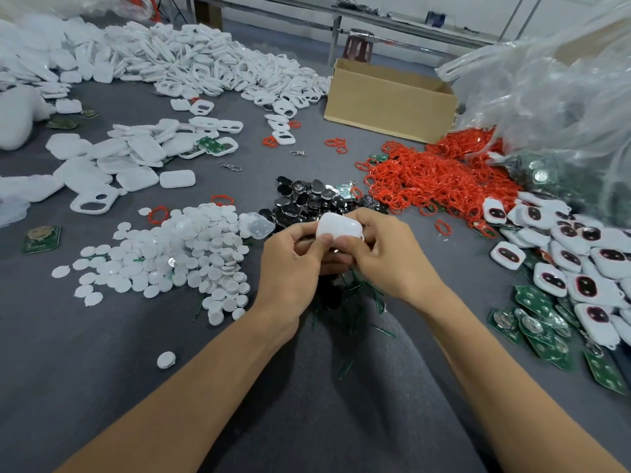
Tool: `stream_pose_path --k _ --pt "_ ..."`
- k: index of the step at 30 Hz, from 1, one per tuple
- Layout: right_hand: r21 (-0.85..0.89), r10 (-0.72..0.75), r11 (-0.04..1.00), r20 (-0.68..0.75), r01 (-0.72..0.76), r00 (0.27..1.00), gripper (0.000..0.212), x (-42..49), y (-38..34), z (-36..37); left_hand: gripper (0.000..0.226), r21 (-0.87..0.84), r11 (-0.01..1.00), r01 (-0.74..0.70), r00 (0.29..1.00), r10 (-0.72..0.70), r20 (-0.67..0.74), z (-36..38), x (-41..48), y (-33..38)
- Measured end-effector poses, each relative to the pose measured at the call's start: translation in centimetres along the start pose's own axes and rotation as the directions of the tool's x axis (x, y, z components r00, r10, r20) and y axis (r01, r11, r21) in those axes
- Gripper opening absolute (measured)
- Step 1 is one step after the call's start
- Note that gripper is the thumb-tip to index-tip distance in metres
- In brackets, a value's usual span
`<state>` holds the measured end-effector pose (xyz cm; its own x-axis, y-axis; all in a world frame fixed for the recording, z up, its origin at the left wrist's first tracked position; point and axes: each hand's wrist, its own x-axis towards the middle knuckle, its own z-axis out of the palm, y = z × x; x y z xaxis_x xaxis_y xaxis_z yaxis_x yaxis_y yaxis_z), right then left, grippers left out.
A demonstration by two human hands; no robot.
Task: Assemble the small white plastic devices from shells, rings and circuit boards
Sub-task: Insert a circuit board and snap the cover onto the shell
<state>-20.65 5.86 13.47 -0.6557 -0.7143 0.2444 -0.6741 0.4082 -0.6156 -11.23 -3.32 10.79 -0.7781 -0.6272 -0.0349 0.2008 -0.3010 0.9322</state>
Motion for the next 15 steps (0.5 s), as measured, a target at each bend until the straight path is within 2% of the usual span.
stream_pose_path --k 3,5,7,9,11,15 --pt "-0.102 -0.112 0.99 -0.178 0.095 0.978 0.004 -0.4 -0.4 0.6 0.018 -0.054 0.999 0.004 1.0 -0.004 -0.01 0.0 0.1 0.0" --pt "-0.103 -0.201 0.977 -0.19 0.184 0.961 0.013 -0.6 -0.7 0.8 0.021 -0.09 0.996 0.018 1.0 -0.019 -0.013 -0.2 0.3 0.1" --pt "0.007 -0.221 0.974 -0.158 0.225 0.962 0.01 -0.8 -0.9 0.7 0.02 -0.142 0.989 0.036 0.999 -0.041 -0.034 -0.4 0.5 0.2" --pt "0.195 -0.108 0.972 -0.134 0.133 0.985 0.01 -0.7 -1.0 0.6 0.02 -0.153 0.988 0.035 0.997 -0.045 -0.064 -0.6 0.7 0.3" --pt "0.34 0.037 0.94 -0.098 -0.002 0.994 0.02 -0.4 -0.9 0.4 0.018 -0.098 0.995 0.005 0.996 -0.014 -0.091 -0.7 0.7 0.3" --pt "0.509 0.147 0.837 0.145 -0.202 0.978 0.022 -0.2 -0.8 -0.5 0.022 -0.053 0.997 -0.063 0.997 0.06 -0.055 -0.7 0.3 0.5"
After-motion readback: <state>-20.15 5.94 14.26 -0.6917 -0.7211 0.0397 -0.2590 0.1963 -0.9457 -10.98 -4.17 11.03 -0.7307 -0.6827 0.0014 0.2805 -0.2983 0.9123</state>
